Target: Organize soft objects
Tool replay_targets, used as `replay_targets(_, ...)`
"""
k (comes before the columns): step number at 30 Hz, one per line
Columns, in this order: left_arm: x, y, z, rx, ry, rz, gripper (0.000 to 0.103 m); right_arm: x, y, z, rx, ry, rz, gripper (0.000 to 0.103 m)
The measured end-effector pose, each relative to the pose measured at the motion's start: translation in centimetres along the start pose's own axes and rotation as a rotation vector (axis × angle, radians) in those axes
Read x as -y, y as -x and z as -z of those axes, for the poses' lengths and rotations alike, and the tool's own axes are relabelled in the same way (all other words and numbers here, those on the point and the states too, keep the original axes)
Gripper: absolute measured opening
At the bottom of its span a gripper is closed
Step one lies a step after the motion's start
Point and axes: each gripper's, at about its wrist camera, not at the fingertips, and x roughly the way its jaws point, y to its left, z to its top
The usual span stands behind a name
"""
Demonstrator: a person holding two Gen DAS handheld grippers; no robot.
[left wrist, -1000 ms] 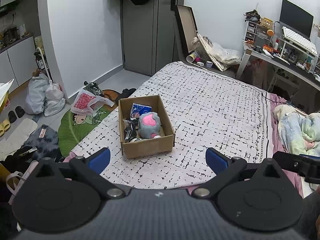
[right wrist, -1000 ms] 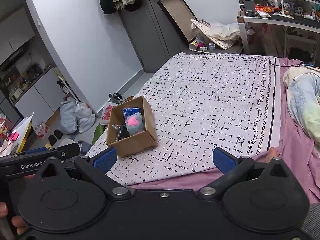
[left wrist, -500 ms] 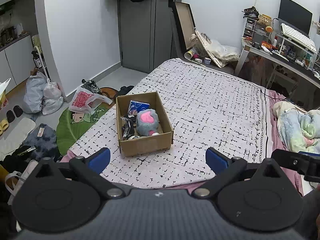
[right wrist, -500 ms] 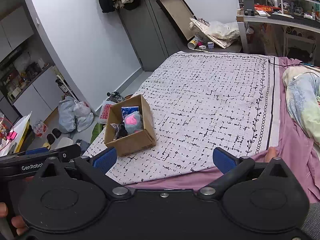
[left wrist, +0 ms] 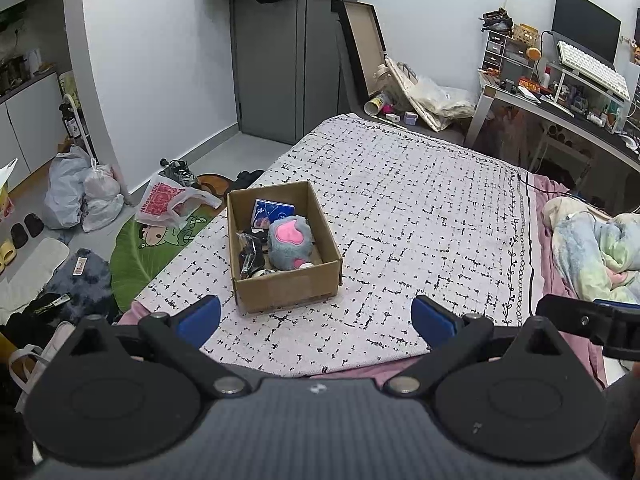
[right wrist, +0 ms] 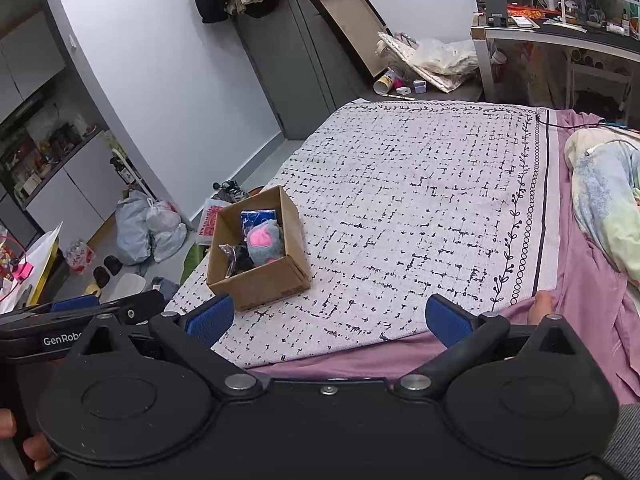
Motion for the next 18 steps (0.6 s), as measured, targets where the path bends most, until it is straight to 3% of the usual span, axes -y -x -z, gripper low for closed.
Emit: replay_targets(18, -0.13, 0.10, 0.31, -0.003, 0.004, 0.004, 0.101, -0.38, 0.13, 0.05, 0.003, 0.034, -0.004, 0.103)
